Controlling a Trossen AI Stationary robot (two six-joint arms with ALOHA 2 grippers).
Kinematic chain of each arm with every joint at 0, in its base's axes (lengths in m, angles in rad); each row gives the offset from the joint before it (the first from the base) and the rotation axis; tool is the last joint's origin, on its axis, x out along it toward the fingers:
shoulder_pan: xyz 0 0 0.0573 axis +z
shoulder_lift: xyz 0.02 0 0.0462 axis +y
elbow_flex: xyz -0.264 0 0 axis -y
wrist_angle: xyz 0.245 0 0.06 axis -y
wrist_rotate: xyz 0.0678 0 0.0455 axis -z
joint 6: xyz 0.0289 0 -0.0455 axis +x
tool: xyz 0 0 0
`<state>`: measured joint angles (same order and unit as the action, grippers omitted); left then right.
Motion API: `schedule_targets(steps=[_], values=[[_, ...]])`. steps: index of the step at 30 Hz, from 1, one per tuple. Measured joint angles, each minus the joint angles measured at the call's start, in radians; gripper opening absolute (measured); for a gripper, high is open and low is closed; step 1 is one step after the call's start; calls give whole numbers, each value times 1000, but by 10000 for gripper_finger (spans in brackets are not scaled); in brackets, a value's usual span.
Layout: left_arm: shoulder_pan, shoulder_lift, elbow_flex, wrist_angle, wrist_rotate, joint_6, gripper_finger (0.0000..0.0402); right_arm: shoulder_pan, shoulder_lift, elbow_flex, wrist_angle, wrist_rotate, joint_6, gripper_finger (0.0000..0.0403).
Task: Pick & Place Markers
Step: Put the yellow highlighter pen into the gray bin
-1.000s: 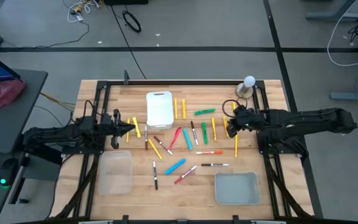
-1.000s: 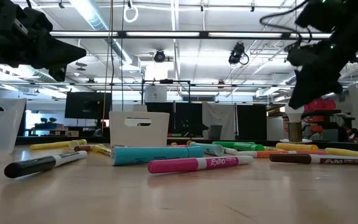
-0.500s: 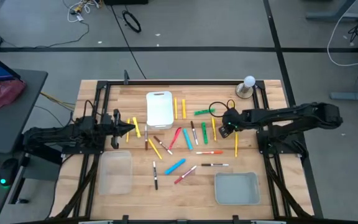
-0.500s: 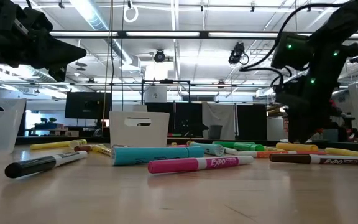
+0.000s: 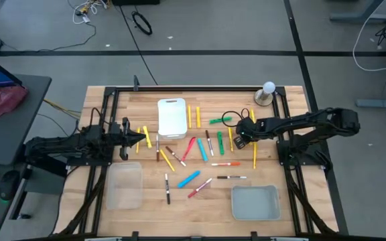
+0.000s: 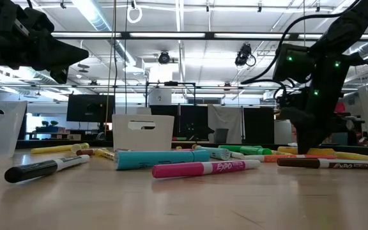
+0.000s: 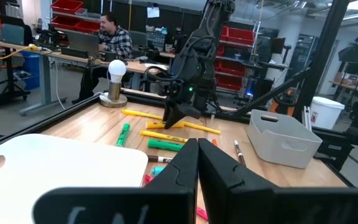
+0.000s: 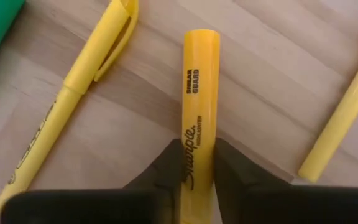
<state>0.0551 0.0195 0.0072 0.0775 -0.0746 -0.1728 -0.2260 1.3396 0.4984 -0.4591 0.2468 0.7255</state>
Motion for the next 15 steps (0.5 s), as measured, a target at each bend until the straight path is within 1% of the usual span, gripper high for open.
schedule_targets(steps=[3,5,7,11,15], values=[[0,0,0,0,0,0,16,2,-17,0,-13,4,-10,45],[0,0,0,0,0,0,16,19,-42,17,-78,16,-9,45],[0,0,0,0,0,0,16,56,-71,63,-155,43,7,45],[0,0,0,0,0,0,16,172,-116,204,-375,87,44,45],[0,0,0,0,0,0,16,330,-128,384,-549,71,81,45]])
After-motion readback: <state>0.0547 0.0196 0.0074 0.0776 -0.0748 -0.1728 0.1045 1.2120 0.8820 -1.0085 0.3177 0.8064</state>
